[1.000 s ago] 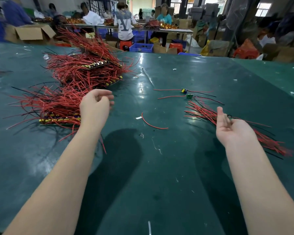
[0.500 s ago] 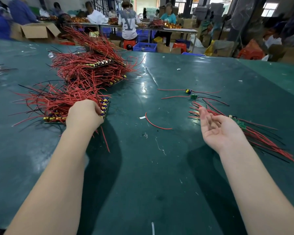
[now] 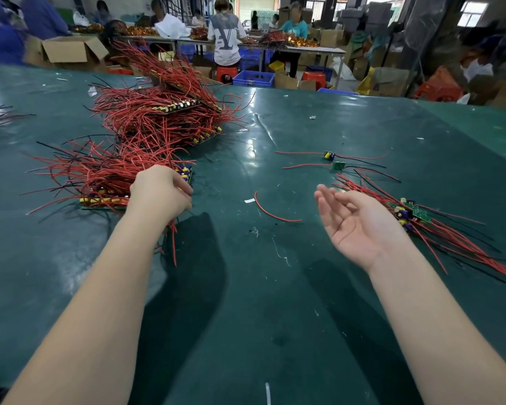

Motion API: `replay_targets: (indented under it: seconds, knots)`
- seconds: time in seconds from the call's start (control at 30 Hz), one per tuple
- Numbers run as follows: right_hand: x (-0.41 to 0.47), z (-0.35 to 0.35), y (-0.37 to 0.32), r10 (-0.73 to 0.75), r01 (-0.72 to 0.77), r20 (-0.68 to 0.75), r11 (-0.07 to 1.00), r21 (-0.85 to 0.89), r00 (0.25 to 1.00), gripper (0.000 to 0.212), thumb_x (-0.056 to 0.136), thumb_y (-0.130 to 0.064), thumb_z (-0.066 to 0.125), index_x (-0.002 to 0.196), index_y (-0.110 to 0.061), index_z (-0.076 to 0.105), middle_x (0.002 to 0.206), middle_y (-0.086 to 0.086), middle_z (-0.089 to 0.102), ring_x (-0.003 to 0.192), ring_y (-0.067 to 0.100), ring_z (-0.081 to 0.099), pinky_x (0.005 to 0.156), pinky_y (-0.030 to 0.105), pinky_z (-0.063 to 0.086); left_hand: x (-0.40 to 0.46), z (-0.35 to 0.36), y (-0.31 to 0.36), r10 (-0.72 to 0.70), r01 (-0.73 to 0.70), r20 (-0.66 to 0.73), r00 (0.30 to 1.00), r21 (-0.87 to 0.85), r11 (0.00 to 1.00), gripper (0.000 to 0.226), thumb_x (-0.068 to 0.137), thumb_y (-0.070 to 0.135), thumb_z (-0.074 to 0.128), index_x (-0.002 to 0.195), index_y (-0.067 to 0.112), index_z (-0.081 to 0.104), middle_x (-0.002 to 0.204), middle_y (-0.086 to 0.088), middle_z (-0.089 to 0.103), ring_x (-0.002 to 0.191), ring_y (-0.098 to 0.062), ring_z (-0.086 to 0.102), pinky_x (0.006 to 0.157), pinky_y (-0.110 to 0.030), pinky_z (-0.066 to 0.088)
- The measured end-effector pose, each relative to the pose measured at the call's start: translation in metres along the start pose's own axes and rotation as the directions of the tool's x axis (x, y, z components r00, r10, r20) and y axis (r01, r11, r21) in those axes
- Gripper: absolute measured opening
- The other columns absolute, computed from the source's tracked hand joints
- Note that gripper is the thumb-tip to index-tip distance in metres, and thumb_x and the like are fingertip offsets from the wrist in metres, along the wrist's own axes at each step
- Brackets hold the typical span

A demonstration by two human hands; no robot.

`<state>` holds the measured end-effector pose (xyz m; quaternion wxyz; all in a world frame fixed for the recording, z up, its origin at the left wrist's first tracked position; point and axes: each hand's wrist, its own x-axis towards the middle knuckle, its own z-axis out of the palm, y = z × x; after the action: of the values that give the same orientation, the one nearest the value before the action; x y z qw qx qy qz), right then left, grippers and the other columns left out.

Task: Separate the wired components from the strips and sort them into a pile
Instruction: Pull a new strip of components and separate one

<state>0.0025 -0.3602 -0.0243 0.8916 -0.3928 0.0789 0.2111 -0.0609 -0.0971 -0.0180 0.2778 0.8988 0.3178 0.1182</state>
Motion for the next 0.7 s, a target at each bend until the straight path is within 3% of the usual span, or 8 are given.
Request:
replay_targets:
  seconds: [0.2, 0.33, 0.43, 0.5, 0.57, 0.63, 0.7]
  knots:
    - [-0.003, 0.006, 0.015, 0.102, -0.094, 0.065, 0.989, -0.115, 0.993, 0.013, 0.095, 0.002, 0.045, 0.091, -0.001, 0.057, 0.078, 0.013, 0.074, 0.064, 0.021, 0.072, 0.049, 0.021, 0.055, -0.008, -0.001, 0.011, 0.054, -0.054, -0.028, 0.998, -0.006, 0.999, 0.026, 0.072, 0.01, 0.08, 0.08, 0.032, 0.07, 0.084, 0.004, 0.06, 0.088, -0.022, 0.058, 0.073, -0.027, 0.046]
    - [0.0, 0.005, 0.02, 0.124, -0.106, 0.093, 0.979, -0.175, 0.988, 0.012, 0.094, 0.003, 0.046, 0.093, 0.001, 0.057, 0.081, 0.017, 0.074, 0.065, 0.023, 0.072, 0.051, 0.022, 0.056, -0.029, 0.018, 0.035, 0.248, -0.248, 0.053, 0.967, -0.005, 0.969, 0.029, 0.068, 0.014, 0.08, 0.076, 0.037, 0.067, 0.066, 0.012, 0.05, 0.077, -0.018, 0.053, 0.072, -0.024, 0.041]
    - [0.003, 0.004, 0.023, 0.091, -0.066, 0.088, 0.963, -0.261, 0.992, 0.014, 0.094, 0.004, 0.045, 0.092, 0.003, 0.058, 0.078, 0.018, 0.073, 0.064, 0.024, 0.072, 0.053, 0.023, 0.056, -0.046, 0.038, 0.051, 0.4, -0.407, 0.127, 0.908, 0.035, 0.913, 0.024, 0.071, 0.014, 0.075, 0.086, 0.033, 0.072, 0.067, 0.014, 0.049, 0.077, -0.015, 0.055, 0.07, -0.022, 0.04]
    - [0.004, 0.003, 0.025, 0.063, -0.034, 0.081, 0.945, -0.325, 0.995, 0.015, 0.095, 0.004, 0.044, 0.091, 0.002, 0.059, 0.074, 0.016, 0.073, 0.061, 0.023, 0.071, 0.053, 0.024, 0.056, -0.05, 0.04, 0.053, 0.47, -0.469, 0.191, 0.862, -0.052, 0.882, 0.02, 0.076, 0.014, 0.071, 0.091, 0.027, 0.073, 0.068, 0.012, 0.057, 0.067, -0.007, 0.056, 0.066, -0.015, 0.043]
    - [0.004, 0.002, 0.027, 0.034, -0.003, 0.07, 0.915, -0.403, 0.997, 0.017, 0.095, 0.003, 0.044, 0.09, 0.001, 0.06, 0.072, 0.013, 0.073, 0.057, 0.02, 0.07, 0.051, 0.023, 0.055, -0.047, 0.029, 0.052, 0.499, -0.439, 0.194, 0.845, -0.283, 0.853, 0.018, 0.084, 0.007, 0.064, 0.092, 0.02, 0.073, 0.075, 0.004, 0.07, 0.069, -0.01, 0.066, 0.078, -0.019, 0.053]
    - [0.004, 0.002, 0.03, -0.011, 0.05, 0.071, 0.817, -0.575, 0.997, 0.016, 0.095, -0.001, 0.047, 0.092, -0.001, 0.063, 0.078, 0.01, 0.073, 0.051, 0.014, 0.065, 0.047, 0.019, 0.05, -0.042, 0.013, 0.049, 0.48, -0.378, 0.085, 0.873, -0.503, 0.777, 0.022, 0.091, 0.001, 0.056, 0.092, 0.017, 0.071, 0.084, -0.006, 0.073, 0.081, -0.017, 0.072, 0.085, -0.029, 0.057]
    - [0.002, 0.004, 0.036, -0.063, 0.124, 0.108, 0.599, -0.791, 0.992, 0.016, 0.095, -0.012, 0.052, 0.091, -0.005, 0.066, 0.086, 0.009, 0.074, 0.044, 0.011, 0.054, 0.04, 0.017, 0.041, -0.036, 0.0, 0.045, 0.466, -0.428, -0.08, 0.881, -0.552, 0.716, 0.026, 0.093, -0.002, 0.051, 0.093, 0.016, 0.07, 0.088, -0.006, 0.073, 0.084, -0.012, 0.071, 0.083, -0.024, 0.057]
